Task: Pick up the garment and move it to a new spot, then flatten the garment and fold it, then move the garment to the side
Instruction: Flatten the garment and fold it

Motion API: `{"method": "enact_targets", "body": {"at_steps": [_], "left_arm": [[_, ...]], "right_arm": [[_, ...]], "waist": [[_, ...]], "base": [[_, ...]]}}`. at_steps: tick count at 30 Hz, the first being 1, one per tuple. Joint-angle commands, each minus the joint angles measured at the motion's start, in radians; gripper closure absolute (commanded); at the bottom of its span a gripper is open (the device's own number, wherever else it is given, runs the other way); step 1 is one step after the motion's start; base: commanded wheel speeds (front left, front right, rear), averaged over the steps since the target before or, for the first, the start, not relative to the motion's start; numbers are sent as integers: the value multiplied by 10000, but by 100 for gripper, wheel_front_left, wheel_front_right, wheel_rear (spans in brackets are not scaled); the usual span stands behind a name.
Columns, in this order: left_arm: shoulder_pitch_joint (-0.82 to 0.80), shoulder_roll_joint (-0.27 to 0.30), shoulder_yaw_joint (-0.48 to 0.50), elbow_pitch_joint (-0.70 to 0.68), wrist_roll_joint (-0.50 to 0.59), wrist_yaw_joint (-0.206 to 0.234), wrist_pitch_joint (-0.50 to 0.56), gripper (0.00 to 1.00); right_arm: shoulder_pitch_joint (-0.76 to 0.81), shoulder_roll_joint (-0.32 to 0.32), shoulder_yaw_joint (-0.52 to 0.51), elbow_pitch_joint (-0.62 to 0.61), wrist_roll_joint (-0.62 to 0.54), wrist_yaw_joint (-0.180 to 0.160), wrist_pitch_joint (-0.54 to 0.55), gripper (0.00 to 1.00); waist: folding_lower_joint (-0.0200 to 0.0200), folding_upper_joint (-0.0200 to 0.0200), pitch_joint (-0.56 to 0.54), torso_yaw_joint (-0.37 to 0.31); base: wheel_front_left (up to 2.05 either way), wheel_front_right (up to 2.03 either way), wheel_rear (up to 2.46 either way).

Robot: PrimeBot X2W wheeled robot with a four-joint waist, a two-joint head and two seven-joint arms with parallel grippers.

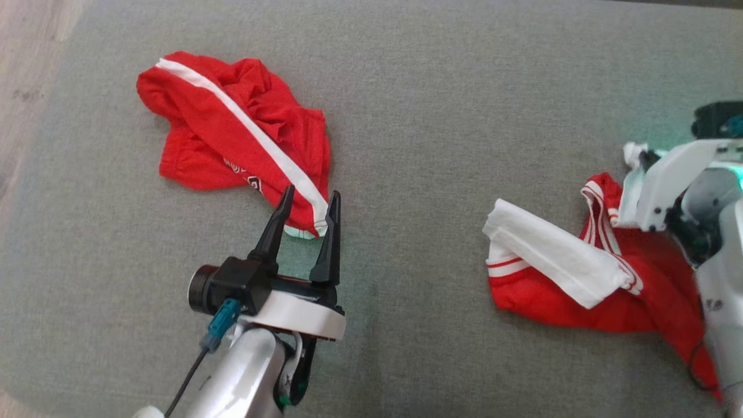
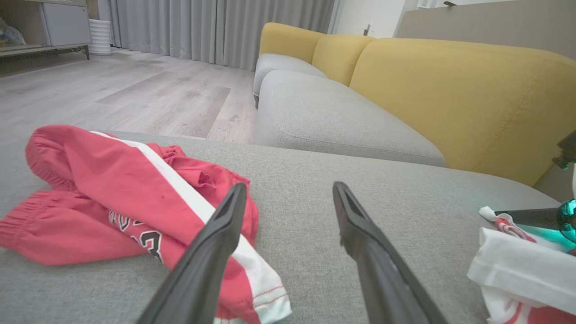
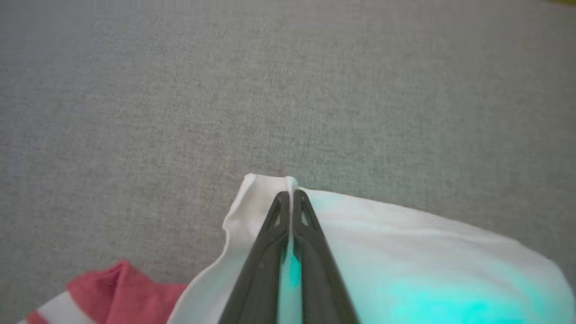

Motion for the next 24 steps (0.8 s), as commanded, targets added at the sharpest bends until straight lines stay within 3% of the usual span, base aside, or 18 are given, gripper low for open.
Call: {"method": "enact_targets", "body": {"at_steps": [1, 11, 24], "left_arm": [[-336, 8, 240, -347, -59, 43, -95, 0], [-697, 8, -77, -555, -303, 69, -95, 0], [-885, 8, -338, -749, -688, 229, -95, 0]], "right_arm": [[-416, -143, 248, -288, 85, -7, -156, 100], [-3157, -841, 216, -323, 78, -7, -1665, 100], [-6512, -1967, -149, 1451, -1996, -7, -4491, 100]], "waist": [[0, 0, 64, 49], [0, 0, 679, 664], [0, 0, 1037, 1708]], "base": [[0, 0, 0], [0, 0, 0], [0, 0, 0]]}}
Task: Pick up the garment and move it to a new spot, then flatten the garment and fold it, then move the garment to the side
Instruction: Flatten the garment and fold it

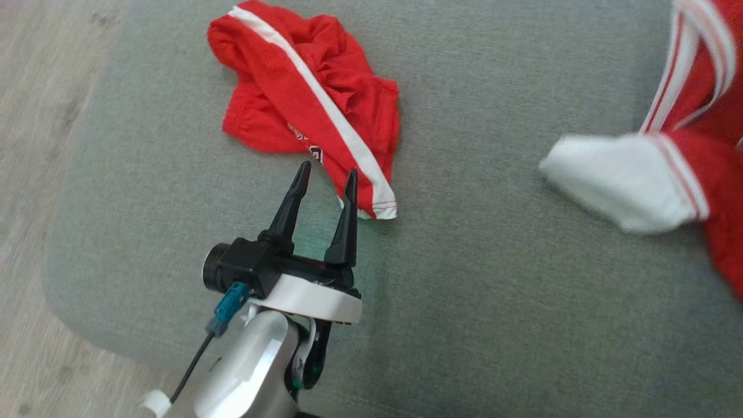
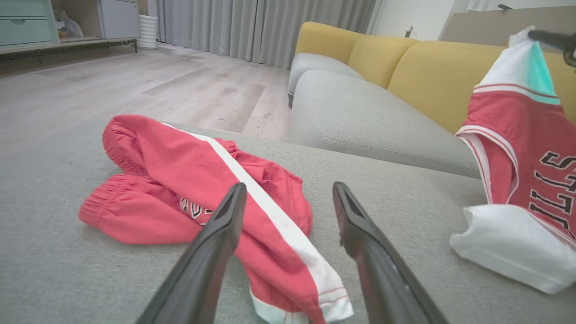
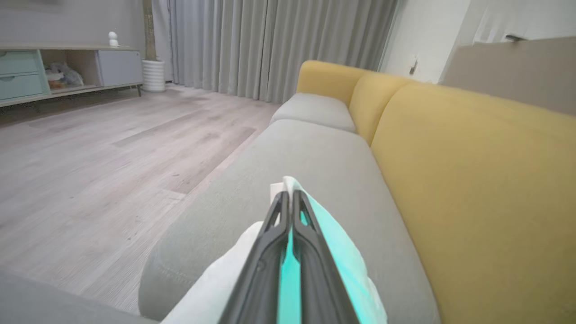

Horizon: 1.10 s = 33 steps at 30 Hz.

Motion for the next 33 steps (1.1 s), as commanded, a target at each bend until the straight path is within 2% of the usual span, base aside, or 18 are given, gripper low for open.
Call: {"method": "enact_targets", "body": {"at_steps": [1, 2, 6, 11, 12, 19, 20, 26, 30, 33], "left_arm": [[-313, 45, 262, -336, -30, 45, -95, 0], [-302, 45, 253, -365, -45, 64, -95, 0], [-278, 45, 290, -382, -41, 138, -95, 0], [-318, 45, 535, -446, 140, 167, -95, 0], [-318, 45, 535, -446, 140, 167, -95, 0], [-165, 45, 1123, -407, 500, 57, -95, 0], [-64, 45, 1282, -392, 596, 20, -95, 0], [271, 45, 1673, -368, 839, -77, -95, 0], [494, 45, 1860, -371, 911, -141, -95, 0], [667, 45, 1939, -362, 932, -165, -95, 0]], "right_arm": [[-461, -72, -33, -186, -230, -7, -298, 100], [-632, -74, -28, 231, -589, -7, -565, 0], [-692, 174, 217, 1043, -883, -7, -783, 0], [-442, 374, 325, 1631, -746, -7, -1376, 0], [-442, 374, 325, 1631, -746, -7, -1376, 0], [658, 779, 808, 1378, 198, -7, -2564, 0], [1234, 944, 833, 970, 612, -7, -2818, 0], [3813, 1616, 505, -1191, 1503, -7, -3141, 0], [5963, 2350, -119, -2941, 1496, -7, -3170, 0], [7525, 3209, -760, -4190, 1351, -7, -3061, 0]], "waist": [[-1, 0, 62, 96], [-1, 0, 90, 121], [-1, 0, 101, -66], [-1, 0, -109, -614], [-1, 0, -109, -614], [-1, 0, -829, -1721], [-1, 0, -1091, -2077], [-1, 0, -1786, -3110], [-1, 0, -2137, -3667], [-1, 0, -2354, -3977]], "base": [[0, 0, 0], [0, 0, 0], [0, 0, 0], [0, 0, 0], [0, 0, 0], [0, 0, 0], [0, 0, 0], [0, 0, 0], [0, 0, 0], [0, 0, 0]]}}
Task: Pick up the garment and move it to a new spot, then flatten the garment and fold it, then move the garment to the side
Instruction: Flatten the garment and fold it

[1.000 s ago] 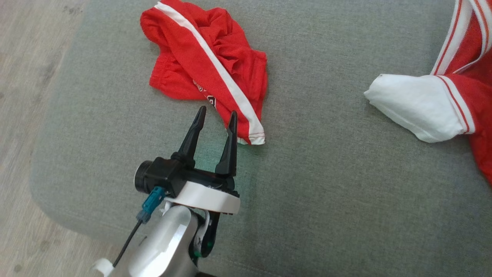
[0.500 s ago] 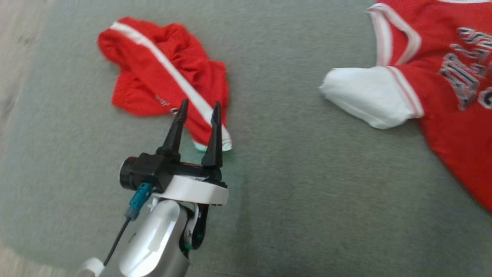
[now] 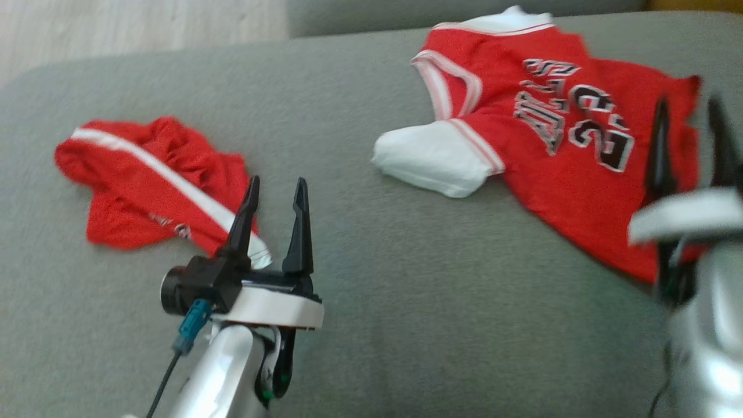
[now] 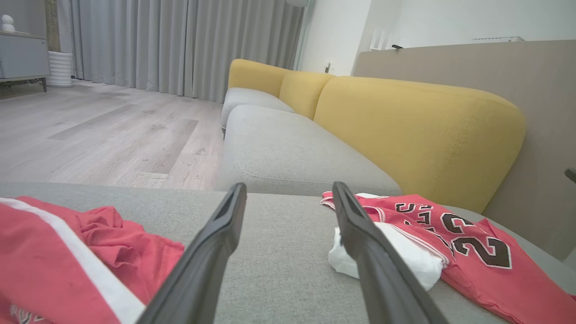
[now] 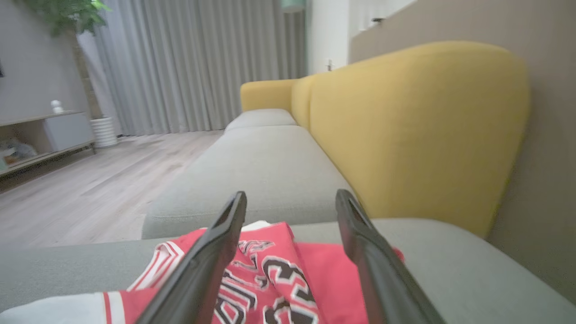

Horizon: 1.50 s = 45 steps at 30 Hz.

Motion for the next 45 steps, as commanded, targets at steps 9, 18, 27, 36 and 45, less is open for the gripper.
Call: {"method": "enact_targets", "body": {"at_steps": [9, 18, 27, 36, 45], "left_arm": [[221, 45, 472, -87, 246, -181, -95, 0], [195, 45, 456, 49, 419, -350, -95, 0], [65, 45, 171, 86, 354, -320, -95, 0], [-74, 45, -12, 155, 225, -229, -95, 0], [-167, 45, -155, 128, 189, -195, -95, 0]], "right_arm": [[3273, 992, 330, -2773, 155, -7, 366, 0], [3610, 1000, 968, -2960, 686, -7, 273, 0], [3105, 1001, 1886, -2513, 1198, -7, 936, 0], [2101, 1001, 2605, -913, 2204, -7, 1688, 0], [1083, 1001, 2864, 668, 2823, -7, 1795, 0]], "waist": [[2, 0, -568, -967], [2, 0, -555, -1047], [2, 0, -275, -227], [2, 0, 18, 903], [2, 0, 196, 1521]], "base": [[0, 0, 0], [0, 0, 0], [0, 0, 0], [0, 0, 0], [0, 0, 0]]}}
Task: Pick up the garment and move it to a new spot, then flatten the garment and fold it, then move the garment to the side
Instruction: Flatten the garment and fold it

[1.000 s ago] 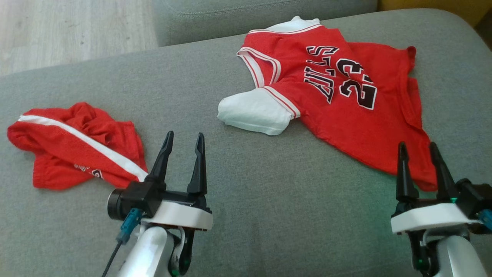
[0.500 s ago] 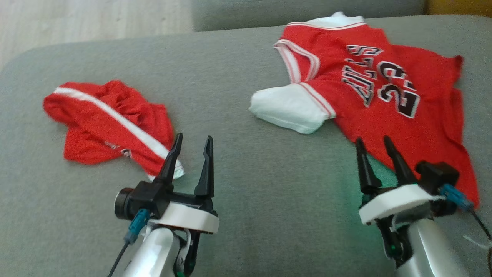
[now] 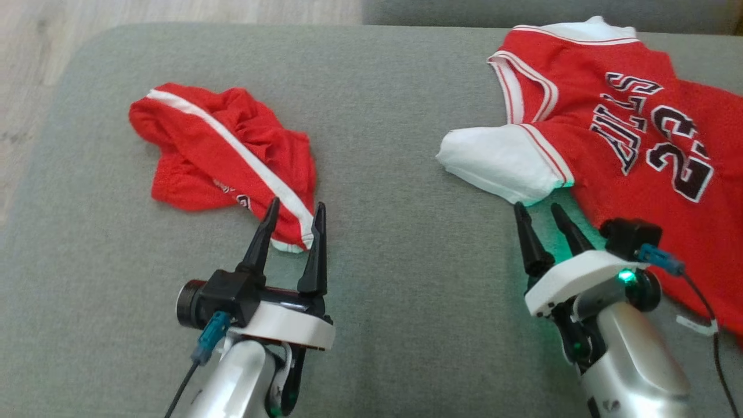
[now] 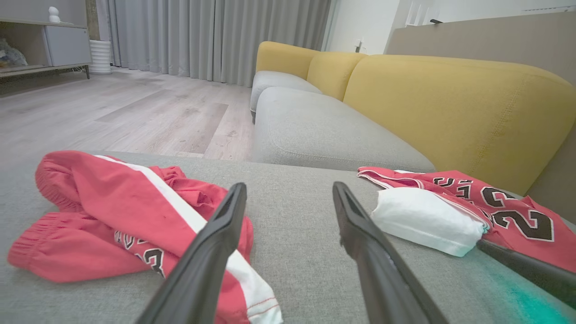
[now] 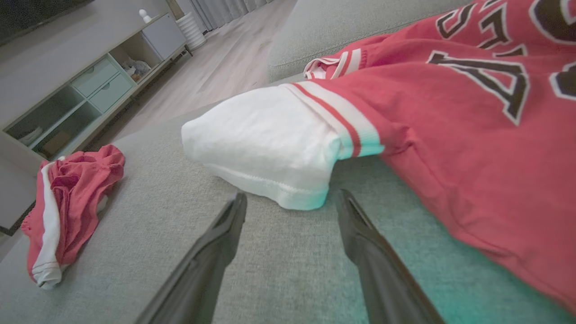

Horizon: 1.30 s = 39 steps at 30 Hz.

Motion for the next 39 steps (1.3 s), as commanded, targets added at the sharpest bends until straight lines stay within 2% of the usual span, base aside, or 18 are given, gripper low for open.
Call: {"method": "enact_targets", "body": {"at_steps": [1, 9, 10, 11, 12, 20, 26, 33, 39], "left_arm": [[-444, 41, 198, -320, -38, 57, -95, 0], [-498, 41, 195, -333, -9, 88, -95, 0], [-502, 41, 203, -335, -7, 90, -95, 0], [-505, 41, 209, -335, -7, 93, -95, 0], [-504, 41, 216, -331, -10, 99, -95, 0], [-265, 41, 467, -264, 48, 130, -95, 0], [-81, 41, 588, -261, 69, 97, -95, 0], [217, 41, 609, -276, -8, 162, -95, 0], [278, 41, 562, -269, -58, 181, -95, 0]], "right_arm": [[-487, -30, 85, 11, -27, -7, -76, 0], [-1273, -30, -189, 1119, -432, -7, -422, 0], [-1330, -30, -126, 1177, -424, -7, -462, 49], [-1386, -30, -53, 1209, -407, -7, -536, 89], [-1431, -30, 4, 1237, -388, -7, -620, 100], [-1025, -30, 990, 893, 94, -7, -1077, 100], [-248, -38, 1263, 245, 237, -7, -966, 100], [865, -112, 1172, -974, 104, -7, -222, 100], [1575, -147, 939, -1899, -334, -7, 599, 100]], "waist": [[-1, 0, 75, 159], [-1, 0, 233, 402], [-1, 0, 244, 403], [-1, 0, 250, 402], [-1, 0, 249, 394], [-1, 0, -272, -184], [-1, 0, -757, -668], [-1, 0, -1236, -1142], [-1, 0, -1343, -1256]], "base": [[0, 0, 0], [0, 0, 0], [0, 0, 0], [0, 0, 0], [0, 0, 0], [0, 0, 0], [0, 0, 0], [0, 0, 0], [0, 0, 0]]}}
